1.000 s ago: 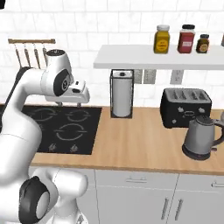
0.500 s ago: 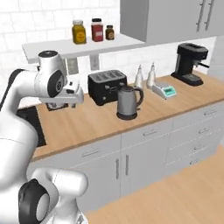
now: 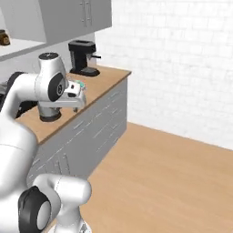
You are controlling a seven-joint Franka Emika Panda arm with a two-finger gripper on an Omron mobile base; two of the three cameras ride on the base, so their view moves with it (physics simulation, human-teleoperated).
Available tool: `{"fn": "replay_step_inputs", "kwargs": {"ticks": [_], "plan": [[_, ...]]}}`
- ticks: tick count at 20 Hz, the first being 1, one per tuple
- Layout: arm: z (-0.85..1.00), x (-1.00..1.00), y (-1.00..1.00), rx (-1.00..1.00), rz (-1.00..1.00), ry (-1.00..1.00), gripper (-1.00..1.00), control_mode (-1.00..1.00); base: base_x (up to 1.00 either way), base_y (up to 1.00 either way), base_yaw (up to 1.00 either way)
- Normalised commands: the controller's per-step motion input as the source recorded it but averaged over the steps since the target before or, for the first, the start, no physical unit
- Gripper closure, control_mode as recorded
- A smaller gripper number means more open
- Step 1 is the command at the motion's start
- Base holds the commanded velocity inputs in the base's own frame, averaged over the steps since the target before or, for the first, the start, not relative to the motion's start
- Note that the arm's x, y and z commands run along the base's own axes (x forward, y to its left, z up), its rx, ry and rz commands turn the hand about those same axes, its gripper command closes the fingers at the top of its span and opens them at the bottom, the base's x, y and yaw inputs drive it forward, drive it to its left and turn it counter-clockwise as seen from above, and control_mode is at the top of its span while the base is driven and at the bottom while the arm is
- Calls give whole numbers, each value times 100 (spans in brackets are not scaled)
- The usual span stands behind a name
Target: Navigate to the dishwasher.
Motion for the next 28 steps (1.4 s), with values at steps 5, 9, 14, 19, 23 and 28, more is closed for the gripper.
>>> {"fn": "replay_step_inputs", "kwargs": {"ticks": [5,9,14,19,23,28], "plan": [[0,0,0,0,0,0,-100,100,0,-1,-93],[0,0,0,0,0,0,-100,100,0,-2,-89],[0,0,0,0,0,0,-100,100,0,-5,-84],[0,0,0,0,0,0,-100,100,0,-38,-70],[0,0,0,0,0,0,-100,100,0,-53,-70],[0,0,0,0,0,0,-100,100,0,-64,-69]]}}
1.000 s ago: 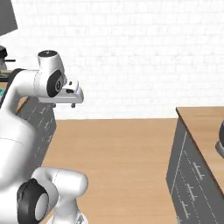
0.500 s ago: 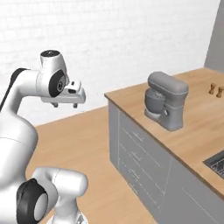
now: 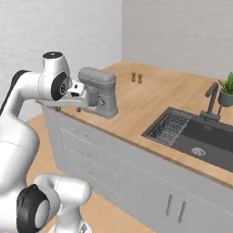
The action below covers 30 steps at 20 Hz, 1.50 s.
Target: Navigate to the dishwasher.
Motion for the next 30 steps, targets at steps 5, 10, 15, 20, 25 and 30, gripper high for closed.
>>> {"fn": "replay_step_inputs", "kwargs": {"ticks": [5,10,15,20,25,30], "plan": [[0,0,0,0,0,0,-100,100,0,-71,-63],[0,0,0,0,0,0,-100,100,15,-81,-45],[0,0,0,0,0,0,-100,100,34,-97,-25],[0,0,0,0,0,0,-100,100,61,-97,-10],[0,0,0,0,0,0,-100,100,76,-95,-5],[0,0,0,0,0,0,-100,100,30,-77,-13]]}}
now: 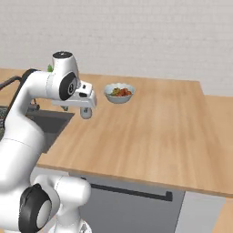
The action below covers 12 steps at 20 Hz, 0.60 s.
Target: Navigate to the dishwasher.
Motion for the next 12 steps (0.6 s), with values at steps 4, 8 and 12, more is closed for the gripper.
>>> {"fn": "replay_step_inputs", "kwargs": {"ticks": [4,8,12], "plan": [[0,0,0,0,0,0,-100,100,0,-61,-20],[0,0,0,0,0,0,-100,100,10,-53,-15],[0,0,0,0,0,0,-100,100,18,-38,-7]]}}
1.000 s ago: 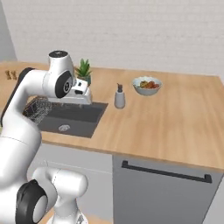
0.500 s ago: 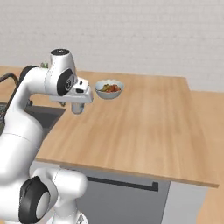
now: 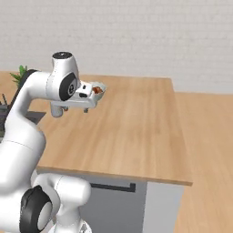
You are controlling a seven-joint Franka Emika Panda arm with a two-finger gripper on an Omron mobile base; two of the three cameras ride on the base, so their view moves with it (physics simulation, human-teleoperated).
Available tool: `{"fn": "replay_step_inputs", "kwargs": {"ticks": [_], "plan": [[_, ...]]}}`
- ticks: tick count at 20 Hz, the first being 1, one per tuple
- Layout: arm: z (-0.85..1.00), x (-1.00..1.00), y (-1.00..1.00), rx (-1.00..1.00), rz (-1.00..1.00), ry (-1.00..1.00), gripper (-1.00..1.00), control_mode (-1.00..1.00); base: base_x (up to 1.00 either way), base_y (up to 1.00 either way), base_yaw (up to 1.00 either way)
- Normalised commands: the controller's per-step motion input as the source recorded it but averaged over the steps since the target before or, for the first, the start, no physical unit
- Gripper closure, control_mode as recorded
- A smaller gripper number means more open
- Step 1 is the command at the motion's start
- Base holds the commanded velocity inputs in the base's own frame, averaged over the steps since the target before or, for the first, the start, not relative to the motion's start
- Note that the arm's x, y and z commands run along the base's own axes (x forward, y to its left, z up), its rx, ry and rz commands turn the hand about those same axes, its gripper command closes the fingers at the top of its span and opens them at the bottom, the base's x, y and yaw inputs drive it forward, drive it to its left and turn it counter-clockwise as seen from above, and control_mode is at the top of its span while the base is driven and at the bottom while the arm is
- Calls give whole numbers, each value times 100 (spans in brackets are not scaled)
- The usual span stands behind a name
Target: Navigate to the dishwasher.
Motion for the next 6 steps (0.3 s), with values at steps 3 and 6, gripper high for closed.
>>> {"fn": "replay_step_inputs", "kwargs": {"ticks": [3,6], "plan": [[0,0,0,0,0,0,-100,100,16,-23,-1],[0,0,0,0,0,0,-100,100,10,-14,0]]}}
